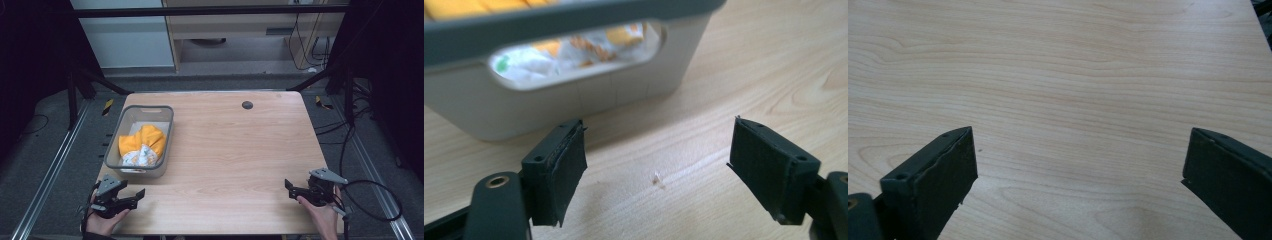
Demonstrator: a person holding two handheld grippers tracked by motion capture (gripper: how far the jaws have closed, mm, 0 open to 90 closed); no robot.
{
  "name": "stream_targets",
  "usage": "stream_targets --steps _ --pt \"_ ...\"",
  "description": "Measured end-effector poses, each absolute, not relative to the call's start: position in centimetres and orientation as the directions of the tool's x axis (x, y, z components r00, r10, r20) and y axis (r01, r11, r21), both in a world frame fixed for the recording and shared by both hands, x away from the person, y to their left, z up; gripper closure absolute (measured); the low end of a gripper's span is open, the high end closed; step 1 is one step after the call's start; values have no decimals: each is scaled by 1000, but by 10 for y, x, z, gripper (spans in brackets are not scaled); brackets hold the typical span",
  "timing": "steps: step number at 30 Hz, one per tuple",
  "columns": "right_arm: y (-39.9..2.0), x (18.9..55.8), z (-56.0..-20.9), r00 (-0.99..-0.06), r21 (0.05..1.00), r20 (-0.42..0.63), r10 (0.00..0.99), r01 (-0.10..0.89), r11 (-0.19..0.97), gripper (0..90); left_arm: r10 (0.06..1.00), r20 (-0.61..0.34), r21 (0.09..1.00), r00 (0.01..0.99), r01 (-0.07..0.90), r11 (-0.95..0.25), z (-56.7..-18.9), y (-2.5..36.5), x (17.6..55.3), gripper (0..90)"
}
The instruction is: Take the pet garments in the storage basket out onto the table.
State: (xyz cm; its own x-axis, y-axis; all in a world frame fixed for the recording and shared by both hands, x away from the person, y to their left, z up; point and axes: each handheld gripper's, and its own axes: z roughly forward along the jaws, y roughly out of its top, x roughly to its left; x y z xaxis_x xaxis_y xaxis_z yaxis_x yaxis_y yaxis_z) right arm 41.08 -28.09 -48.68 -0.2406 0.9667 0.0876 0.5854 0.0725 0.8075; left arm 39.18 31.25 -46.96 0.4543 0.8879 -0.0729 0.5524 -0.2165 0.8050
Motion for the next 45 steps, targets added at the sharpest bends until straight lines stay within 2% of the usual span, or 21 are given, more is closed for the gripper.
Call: stream_targets --steps 9,21,45 --pt "-285 412 -484 -212 811 125 969 584 23 3 904 -103 844 414 518 -141 -452 318 387 231" --pt "-283 412 -485 -236 829 47 971 551 94 78 908 -80 874 412 466 -135 -423 323 391 230" --pt "-278 410 -487 -272 837 34 962 534 121 87 905 -68 884 419 446 -140 -385 314 442 220"
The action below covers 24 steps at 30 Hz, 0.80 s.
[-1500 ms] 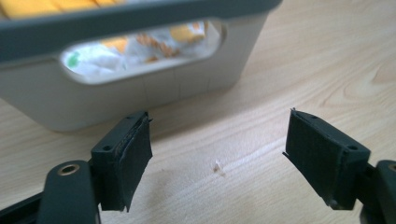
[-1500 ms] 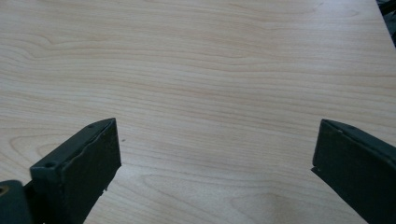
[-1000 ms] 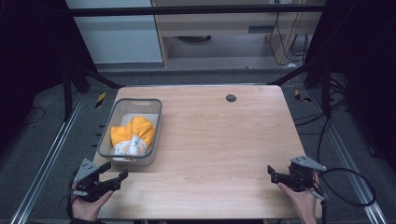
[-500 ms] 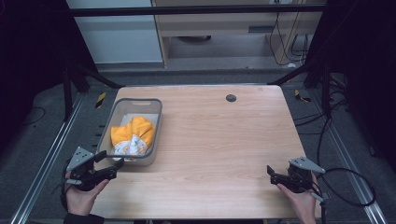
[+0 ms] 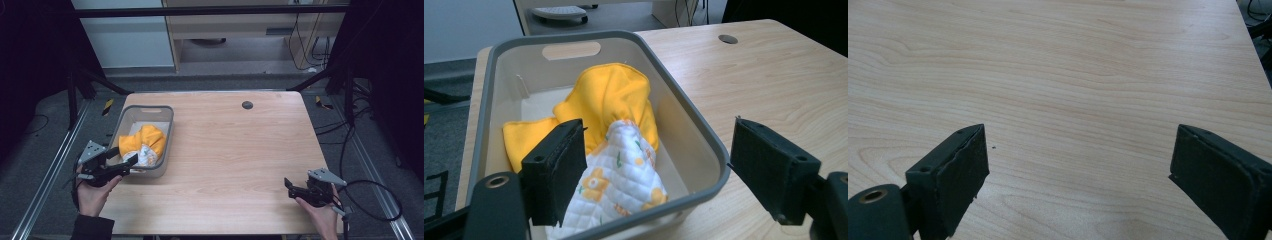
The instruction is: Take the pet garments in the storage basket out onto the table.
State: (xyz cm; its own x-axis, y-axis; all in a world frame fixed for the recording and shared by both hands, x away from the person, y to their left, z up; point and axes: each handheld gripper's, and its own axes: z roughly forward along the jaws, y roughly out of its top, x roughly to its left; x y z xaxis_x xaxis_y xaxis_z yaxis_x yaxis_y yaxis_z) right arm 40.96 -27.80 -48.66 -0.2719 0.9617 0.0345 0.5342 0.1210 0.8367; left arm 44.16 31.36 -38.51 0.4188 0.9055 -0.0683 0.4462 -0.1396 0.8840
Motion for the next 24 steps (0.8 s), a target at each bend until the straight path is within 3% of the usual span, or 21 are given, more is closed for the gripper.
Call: stream_targets --steps 24 --pt "-275 411 -488 -297 825 36 954 548 139 97 891 25 796 454 530 -293 -368 295 492 216"
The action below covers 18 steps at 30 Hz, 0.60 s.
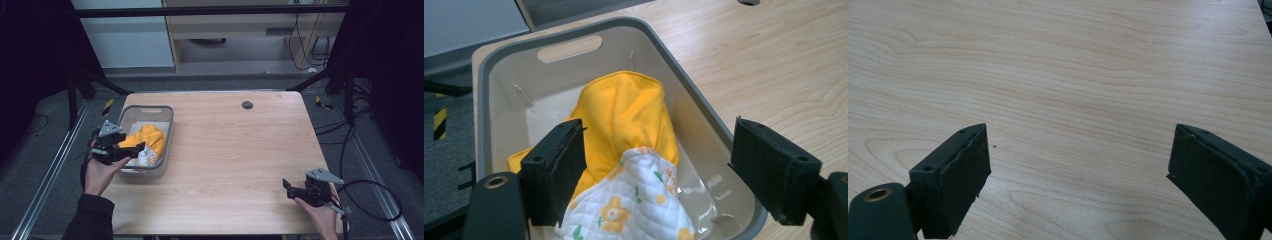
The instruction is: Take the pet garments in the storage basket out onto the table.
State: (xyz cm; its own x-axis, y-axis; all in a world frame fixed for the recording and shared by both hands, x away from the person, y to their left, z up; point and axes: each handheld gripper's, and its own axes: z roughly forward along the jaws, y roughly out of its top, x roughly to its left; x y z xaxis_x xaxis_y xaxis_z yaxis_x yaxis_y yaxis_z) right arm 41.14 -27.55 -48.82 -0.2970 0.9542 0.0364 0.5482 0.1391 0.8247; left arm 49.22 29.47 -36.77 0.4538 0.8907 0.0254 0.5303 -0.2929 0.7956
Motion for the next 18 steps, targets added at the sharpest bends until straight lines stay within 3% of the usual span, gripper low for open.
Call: stream_targets --steps 18 --pt "-274 413 -489 -315 818 28 949 552 159 100 883 46 694 467 621 -365 -378 288 523 216"
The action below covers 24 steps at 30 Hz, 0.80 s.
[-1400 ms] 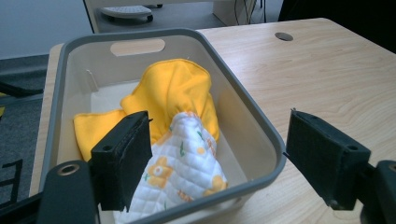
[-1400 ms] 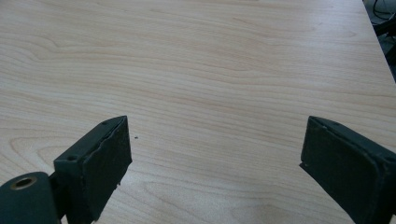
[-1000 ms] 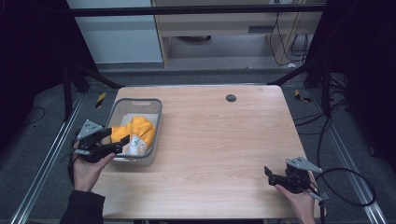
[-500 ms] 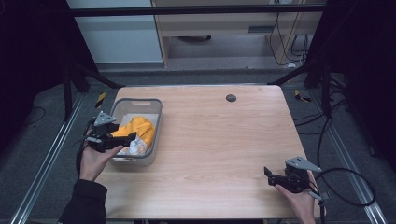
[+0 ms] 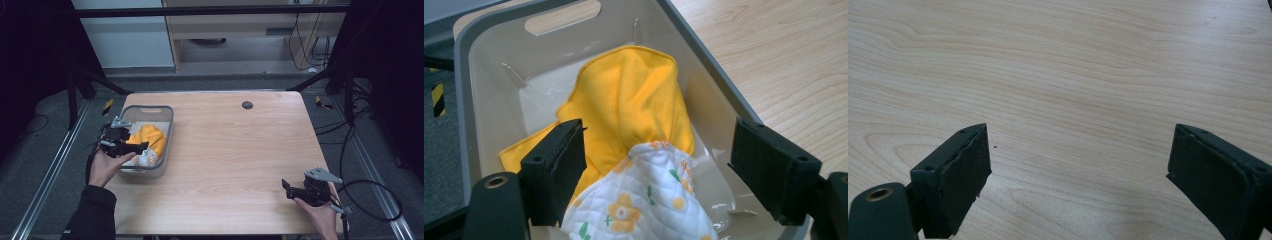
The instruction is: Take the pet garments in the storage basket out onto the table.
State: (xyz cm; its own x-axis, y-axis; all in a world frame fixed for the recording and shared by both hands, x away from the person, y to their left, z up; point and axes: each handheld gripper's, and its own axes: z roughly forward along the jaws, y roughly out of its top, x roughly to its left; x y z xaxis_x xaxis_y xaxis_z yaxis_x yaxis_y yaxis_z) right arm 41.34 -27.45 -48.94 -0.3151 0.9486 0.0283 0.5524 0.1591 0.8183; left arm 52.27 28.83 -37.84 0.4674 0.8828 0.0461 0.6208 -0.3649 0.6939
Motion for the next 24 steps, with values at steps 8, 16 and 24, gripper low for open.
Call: stream_targets --steps 8,16,24 --pt "-274 414 -490 -318 814 36 947 560 157 101 888 36 658 458 658 -366 -384 290 533 245" --pt "-274 415 -491 -320 809 29 947 564 166 101 897 13 621 441 699 -353 -392 290 538 292" --pt "-273 415 -491 -327 803 26 945 569 175 101 892 0 594 451 718 -363 -395 285 541 307"
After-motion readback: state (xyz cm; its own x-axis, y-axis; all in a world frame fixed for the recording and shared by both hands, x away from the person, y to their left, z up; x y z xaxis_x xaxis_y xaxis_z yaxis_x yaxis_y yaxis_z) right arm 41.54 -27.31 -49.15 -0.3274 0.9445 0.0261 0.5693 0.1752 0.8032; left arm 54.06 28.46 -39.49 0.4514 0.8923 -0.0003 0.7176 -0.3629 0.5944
